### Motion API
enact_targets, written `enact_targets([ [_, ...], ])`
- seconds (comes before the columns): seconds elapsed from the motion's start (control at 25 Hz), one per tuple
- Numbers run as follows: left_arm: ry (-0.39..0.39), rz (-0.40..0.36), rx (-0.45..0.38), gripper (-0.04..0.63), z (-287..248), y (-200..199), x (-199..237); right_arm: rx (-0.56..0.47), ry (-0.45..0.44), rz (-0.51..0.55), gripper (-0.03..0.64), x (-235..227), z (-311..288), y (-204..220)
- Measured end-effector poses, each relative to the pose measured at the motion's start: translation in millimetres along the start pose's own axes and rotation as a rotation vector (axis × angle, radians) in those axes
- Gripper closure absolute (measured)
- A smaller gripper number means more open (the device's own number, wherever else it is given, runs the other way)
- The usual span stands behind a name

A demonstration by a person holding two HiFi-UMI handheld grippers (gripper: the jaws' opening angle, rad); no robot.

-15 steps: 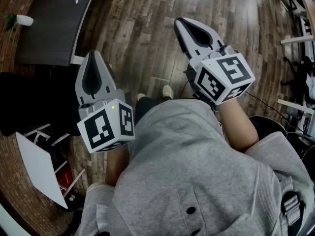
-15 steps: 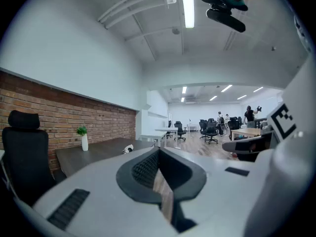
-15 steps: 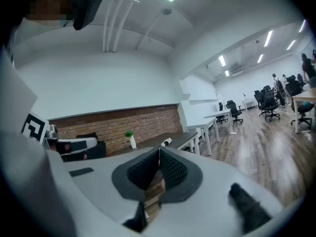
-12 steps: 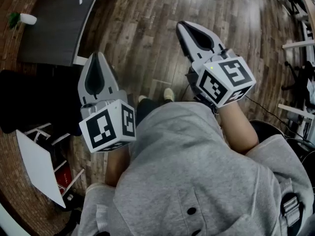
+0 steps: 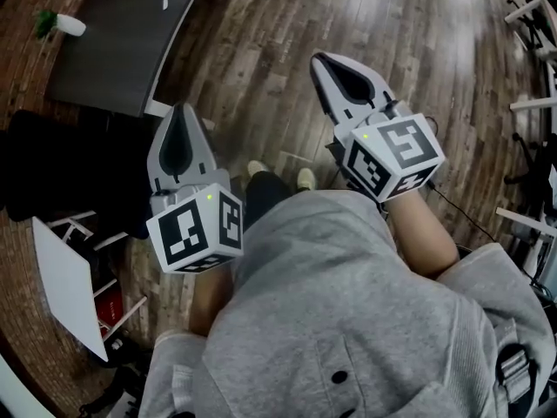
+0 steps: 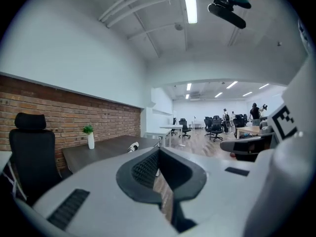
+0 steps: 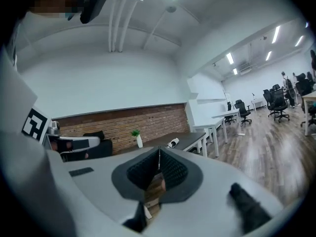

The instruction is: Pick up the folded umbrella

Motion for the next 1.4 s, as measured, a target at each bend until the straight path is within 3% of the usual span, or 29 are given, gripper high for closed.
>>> enact_targets([
  [0.6,0.002,0.009,-0.014,0.583,-20,7,27,0.014,-0.019,0.021,0.592,13,-31,5],
  [1.08,0.016,0.033,-0.011,0.583,-75,2,74,0.008,-0.018,0.014,0.592,14,-100,-11],
  [1.4,-0.02,0.042,0.011,0.583,-114,-1,110,0.055,-0.029,0.04,0.592,8,-159,-21],
])
Point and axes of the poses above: the fingertips, and each gripper's own axes: z backward along the fingers, x to its left, y out of its underside, the point moved 10 cm from there along z, backward along the fingers, and after that the axes turned 13 degrees about y, right-handed, at the moved point
